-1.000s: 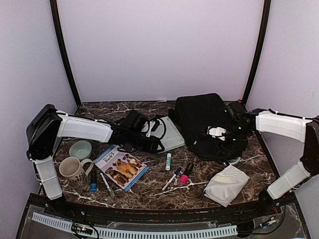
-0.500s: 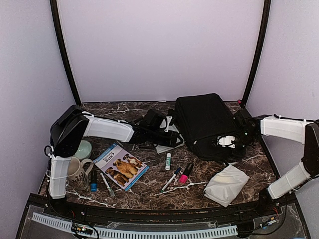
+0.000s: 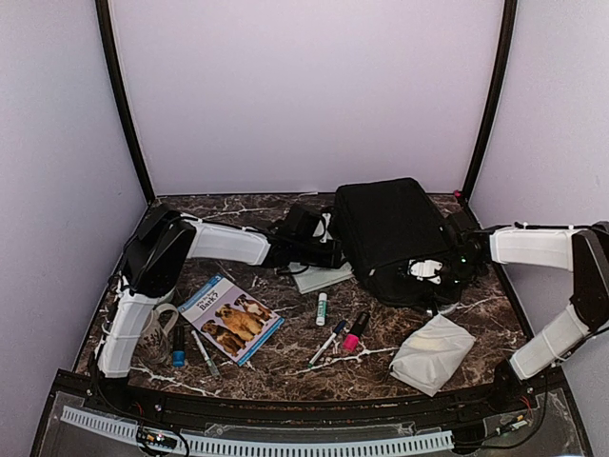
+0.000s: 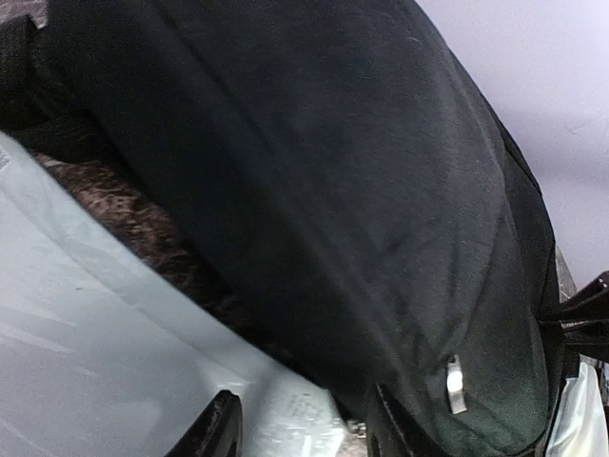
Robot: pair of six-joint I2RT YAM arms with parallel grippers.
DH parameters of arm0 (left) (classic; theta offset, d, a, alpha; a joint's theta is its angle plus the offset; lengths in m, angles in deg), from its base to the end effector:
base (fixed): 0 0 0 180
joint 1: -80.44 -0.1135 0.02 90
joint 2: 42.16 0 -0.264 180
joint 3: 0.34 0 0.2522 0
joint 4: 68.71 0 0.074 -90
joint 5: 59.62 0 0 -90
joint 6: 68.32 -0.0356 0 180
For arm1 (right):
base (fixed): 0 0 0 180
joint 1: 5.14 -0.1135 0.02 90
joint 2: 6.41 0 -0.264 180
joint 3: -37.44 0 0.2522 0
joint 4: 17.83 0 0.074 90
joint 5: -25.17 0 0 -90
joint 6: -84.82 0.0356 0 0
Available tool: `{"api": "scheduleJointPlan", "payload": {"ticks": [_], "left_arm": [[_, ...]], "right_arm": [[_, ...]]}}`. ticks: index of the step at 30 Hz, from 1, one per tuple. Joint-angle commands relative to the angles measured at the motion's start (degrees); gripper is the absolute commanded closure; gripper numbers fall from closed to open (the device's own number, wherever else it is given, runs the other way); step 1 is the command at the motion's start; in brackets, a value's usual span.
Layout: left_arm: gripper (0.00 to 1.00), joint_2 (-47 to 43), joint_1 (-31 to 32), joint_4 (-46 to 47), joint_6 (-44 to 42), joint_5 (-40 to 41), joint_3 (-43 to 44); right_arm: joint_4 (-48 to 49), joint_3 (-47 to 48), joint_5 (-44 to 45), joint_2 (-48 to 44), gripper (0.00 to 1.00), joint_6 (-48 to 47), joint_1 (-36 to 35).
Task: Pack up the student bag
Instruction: Adjust the student bag at the center of the board, then adjust the book at the center of the board.
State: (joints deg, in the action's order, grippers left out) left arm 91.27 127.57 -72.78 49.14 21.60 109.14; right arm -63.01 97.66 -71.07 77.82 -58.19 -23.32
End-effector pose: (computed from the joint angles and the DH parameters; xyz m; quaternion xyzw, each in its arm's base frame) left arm 0.3555 -0.3909 0.1516 0.1848 0.8354 -0.3633 0.3686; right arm 0.2484 0.0856 0.1713 -0.5796 0.7929 -0.0029 0.1881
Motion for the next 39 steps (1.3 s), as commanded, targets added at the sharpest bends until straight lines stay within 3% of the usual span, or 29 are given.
{"api": "scheduleJointPlan", "payload": {"ticks": [1, 6, 11, 14, 19, 23, 33, 39], "left_arm": [[0.54, -0.75, -3.56, -2.98, 2.82, -0.89, -2.15], [0.56, -4.85, -6.3, -0.9, 5.55, -2.91, -13.15], [0.56, -7.51, -7.04, -6.43, 2.92, -0.4, -18.41], [0.56, -8.78, -7.31, -9.55, 1.38, 2.65, -20.41], [0.56, -9.32, -7.4, -14.36, -0.44, 5.48, -19.79], [0.56, -11.93, -6.91, -11.66, -4.28, 4.45, -19.92], [0.55, -4.88, -6.02, -12.14, -12.96, 8.21, -1.76], [0.55, 4.1, -5.08, -10.94, -14.36, -0.34, 11.6]], "right_arm": [[0.32, 0.04, -2.37, -2.9, 0.89, 3.14, -1.14], [-1.45, 2.73, -6.42, -5.72, 0.92, 7.26, -1.64], [-1.77, 5.35, -8.82, -6.99, 0.94, 11.48, -2.27], [0.1, 6.58, -6.16, -6.79, 1.0, 16.04, -2.19], [2.25, 9.24, -0.52, -5.53, 1.0, 20.82, -1.8], [5.36, 10.32, 4.85, -4.59, 1.0, 24.37, 0.09], [5.92, 9.98, 4.04, -5.38, 1.0, 27.01, 4.85], [6.5, 8.24, 3.29, -6.31, 1.0, 27.52, 4.9]]}}
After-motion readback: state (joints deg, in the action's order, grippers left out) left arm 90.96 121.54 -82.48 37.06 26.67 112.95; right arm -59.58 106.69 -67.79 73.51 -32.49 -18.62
